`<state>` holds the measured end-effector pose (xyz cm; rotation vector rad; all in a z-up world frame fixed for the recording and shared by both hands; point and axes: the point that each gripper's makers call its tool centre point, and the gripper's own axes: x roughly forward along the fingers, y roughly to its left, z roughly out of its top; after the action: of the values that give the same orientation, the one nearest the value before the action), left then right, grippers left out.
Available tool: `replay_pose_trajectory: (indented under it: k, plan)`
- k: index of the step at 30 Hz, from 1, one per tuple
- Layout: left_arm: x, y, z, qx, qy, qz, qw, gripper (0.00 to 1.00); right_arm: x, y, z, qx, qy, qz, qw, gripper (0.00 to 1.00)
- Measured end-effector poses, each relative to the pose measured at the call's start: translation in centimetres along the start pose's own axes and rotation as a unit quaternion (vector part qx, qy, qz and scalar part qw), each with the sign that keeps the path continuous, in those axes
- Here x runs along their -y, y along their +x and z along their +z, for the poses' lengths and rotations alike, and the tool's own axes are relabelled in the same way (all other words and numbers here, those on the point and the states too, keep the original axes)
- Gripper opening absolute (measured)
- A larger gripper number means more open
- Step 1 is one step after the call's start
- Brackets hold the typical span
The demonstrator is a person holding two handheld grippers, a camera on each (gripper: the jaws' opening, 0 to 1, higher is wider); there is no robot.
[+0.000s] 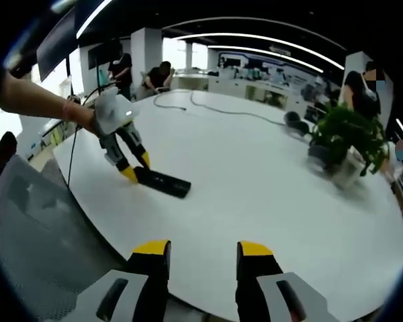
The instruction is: Press the specified remote control buttons in sequence, fully releasing each button before pressing the next.
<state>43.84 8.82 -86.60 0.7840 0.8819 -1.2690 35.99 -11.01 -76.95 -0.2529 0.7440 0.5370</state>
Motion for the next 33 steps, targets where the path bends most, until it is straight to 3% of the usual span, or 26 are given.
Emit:
replay_pose_trajectory:
  k: [33]
  plan:
    - [3.3, -0.3, -0.4, 0.002, -0.018, 0.004, 0.9998, 0.26, -0.3, 0.1, -0.5, -0.016, -0.014, 0.006, 0.9998, 0.32]
